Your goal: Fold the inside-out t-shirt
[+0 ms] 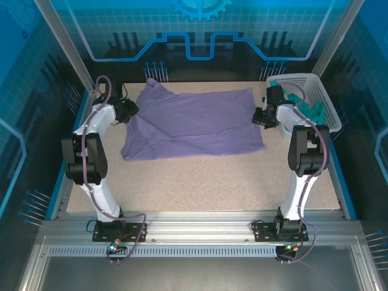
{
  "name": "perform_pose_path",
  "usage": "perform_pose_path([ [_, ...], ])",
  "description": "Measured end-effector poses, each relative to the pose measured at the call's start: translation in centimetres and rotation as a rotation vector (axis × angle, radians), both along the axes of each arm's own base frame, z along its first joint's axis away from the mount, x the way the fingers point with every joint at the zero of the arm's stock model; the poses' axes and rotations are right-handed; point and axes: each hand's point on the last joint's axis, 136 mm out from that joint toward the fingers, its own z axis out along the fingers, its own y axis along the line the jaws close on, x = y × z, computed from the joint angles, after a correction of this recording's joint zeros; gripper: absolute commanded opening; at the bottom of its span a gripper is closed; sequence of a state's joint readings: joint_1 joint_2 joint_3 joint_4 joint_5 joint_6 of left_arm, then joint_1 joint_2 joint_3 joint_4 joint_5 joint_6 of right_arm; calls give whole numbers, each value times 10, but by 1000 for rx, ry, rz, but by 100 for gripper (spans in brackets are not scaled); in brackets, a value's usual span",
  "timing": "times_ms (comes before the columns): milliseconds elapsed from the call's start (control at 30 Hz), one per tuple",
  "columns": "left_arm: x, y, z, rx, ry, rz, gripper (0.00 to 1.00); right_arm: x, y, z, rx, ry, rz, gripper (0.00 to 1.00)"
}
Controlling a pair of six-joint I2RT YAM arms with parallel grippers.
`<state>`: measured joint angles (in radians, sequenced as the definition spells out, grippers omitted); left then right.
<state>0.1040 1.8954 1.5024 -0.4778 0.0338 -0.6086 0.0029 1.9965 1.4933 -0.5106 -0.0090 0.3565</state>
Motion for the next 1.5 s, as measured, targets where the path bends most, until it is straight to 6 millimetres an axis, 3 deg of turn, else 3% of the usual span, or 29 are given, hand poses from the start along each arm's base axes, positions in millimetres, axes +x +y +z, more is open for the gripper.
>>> perform_pose_path([
  [67,3,3,-1,3,-5,6,51,-4,2,3,-5,-10,11,36],
  [167,-1,5,5,15,-37,12,56,-32,15,7,1,-1,50,37],
  [333,-62,-9,7,-24,-95,27,60,-74,62,4,45,34,167,38],
  [400,-84,-23,-2,-50,-99,8,60,-82,69,-4,55,63,186,38],
  [533,-103,-48,-40,-96,-33,-51,60,-85,56,-24,43,127,168,36],
  [733,-105,-52,-80,-122,36,-61,59,-98,27,-52,-8,257,123,28],
  [900,-115,-57,-93,-143,53,-74,59,-112,16,-55,-26,290,101,23],
  [1000,-126,-64,-97,-155,53,-93,60,-130,7,-56,-23,307,72,21],
  [1167,-159,-103,-95,-174,72,-200,60,-179,-18,-51,-51,330,-26,23],
  [1267,-177,-118,-87,-195,70,-239,61,-198,-26,-27,-91,261,-43,30],
  [1300,-179,-116,-82,-191,59,-236,62,-193,-21,-11,-104,196,-12,32],
  [1367,-175,-110,-69,-178,17,-219,62,-175,9,24,-127,15,113,37],
  [1433,-171,-100,-60,-175,-17,-192,62,-161,67,55,-133,-171,331,41],
  [1500,-168,-88,-59,-176,-25,-154,61,-160,130,70,-123,-282,547,45],
])
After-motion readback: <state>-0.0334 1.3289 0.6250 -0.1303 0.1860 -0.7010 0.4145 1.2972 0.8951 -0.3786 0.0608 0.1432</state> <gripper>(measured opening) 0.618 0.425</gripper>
